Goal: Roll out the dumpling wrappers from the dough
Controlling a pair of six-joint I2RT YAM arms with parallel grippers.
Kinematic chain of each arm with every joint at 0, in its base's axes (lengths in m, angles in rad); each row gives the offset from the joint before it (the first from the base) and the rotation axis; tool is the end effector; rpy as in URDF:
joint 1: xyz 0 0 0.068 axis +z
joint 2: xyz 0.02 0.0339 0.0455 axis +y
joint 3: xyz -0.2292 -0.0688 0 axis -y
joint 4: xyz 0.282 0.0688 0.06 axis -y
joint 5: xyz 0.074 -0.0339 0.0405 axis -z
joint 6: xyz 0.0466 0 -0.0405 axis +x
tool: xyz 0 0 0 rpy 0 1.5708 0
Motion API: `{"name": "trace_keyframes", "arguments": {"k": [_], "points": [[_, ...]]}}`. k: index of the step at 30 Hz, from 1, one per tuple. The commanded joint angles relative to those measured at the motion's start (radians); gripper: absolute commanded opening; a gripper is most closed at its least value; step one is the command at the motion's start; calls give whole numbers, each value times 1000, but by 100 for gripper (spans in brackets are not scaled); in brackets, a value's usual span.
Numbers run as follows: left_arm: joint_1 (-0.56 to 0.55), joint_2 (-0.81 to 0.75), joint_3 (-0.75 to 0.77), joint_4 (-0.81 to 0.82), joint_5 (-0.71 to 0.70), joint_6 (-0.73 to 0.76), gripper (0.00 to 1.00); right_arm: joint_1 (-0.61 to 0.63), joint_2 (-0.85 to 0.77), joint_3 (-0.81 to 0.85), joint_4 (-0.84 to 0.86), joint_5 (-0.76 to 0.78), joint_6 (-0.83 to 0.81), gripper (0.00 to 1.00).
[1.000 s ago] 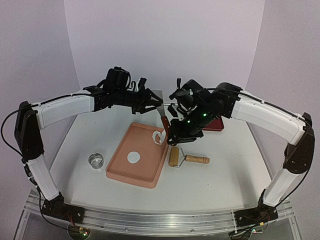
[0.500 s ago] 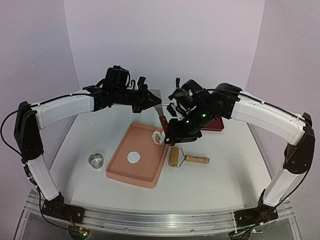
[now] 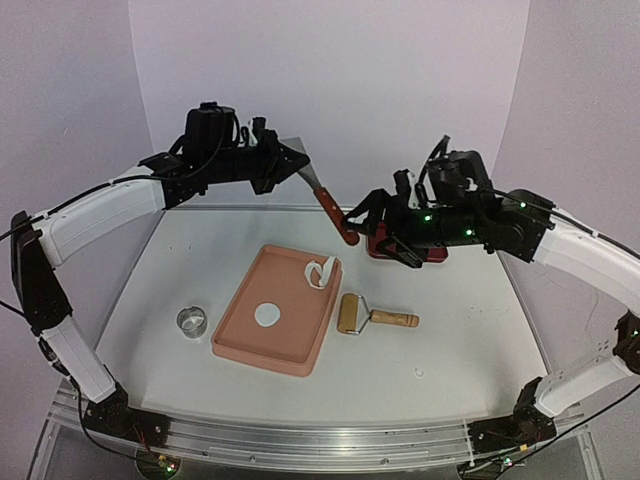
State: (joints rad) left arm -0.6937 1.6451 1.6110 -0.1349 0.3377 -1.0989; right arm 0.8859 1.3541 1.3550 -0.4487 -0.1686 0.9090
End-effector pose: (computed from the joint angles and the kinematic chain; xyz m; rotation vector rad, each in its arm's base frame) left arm 0.3263 -0.2914 0.3726 -0.1208 2.0202 -1.5334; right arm 0.2222 0.2844 0.3457 -0.0943 2.2683 1.2343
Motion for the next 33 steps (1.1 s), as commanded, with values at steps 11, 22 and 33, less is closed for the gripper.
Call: {"name": "trace_keyframes", "arguments": {"k": [11, 22, 33], "points": [[2, -142, -84, 362, -136, -278, 0, -46, 72, -70, 873, -139, 330, 90], [2, -157, -117, 393, -147, -311, 0, -47, 120, -4, 898, -162, 314, 52], [2, -143, -102, 377, -117, -313, 0, -46, 103, -19, 899, -161, 307, 44]]}}
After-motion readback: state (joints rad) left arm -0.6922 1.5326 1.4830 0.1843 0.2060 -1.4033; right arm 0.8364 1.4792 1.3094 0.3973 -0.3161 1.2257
